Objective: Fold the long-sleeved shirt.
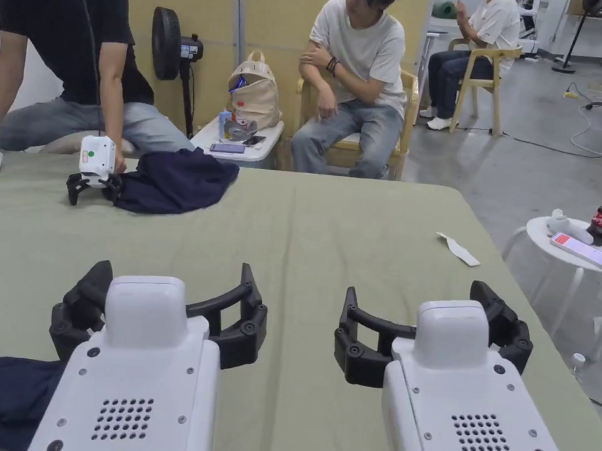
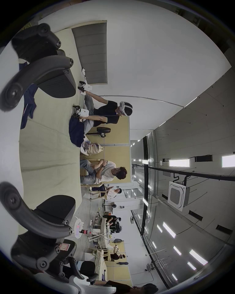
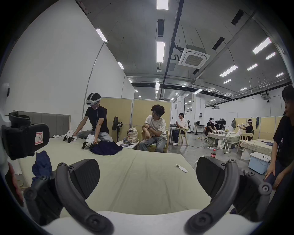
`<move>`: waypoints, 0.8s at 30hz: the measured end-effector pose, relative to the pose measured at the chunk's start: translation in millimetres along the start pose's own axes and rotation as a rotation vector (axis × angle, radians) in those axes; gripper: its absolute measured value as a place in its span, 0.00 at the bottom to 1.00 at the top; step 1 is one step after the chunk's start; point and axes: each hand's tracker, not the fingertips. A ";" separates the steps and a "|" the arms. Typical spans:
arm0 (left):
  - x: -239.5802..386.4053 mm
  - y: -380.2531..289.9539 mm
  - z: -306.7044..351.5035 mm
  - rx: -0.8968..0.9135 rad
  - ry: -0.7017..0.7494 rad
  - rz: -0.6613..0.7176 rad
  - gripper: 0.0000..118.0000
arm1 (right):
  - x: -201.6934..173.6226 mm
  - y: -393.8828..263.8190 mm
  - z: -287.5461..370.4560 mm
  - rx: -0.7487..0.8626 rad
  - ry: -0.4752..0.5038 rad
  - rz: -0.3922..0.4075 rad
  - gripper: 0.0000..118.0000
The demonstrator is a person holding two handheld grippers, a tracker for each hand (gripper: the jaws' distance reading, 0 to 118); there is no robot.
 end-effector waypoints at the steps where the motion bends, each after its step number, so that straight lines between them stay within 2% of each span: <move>1: 0.2 -0.2 -0.2 -0.001 0.000 0.000 1.00 | 0.0 -0.1 -0.3 -0.002 0.001 0.000 1.00; 19: 2.9 0.2 0.1 0.001 0.002 -0.011 1.00 | 1.5 -1.2 -1.1 -0.015 -0.013 -0.002 1.00; 24: 2.8 0.0 -0.9 -0.004 0.002 -0.010 1.00 | 6.0 0.4 -0.7 -0.008 -0.014 -0.028 1.00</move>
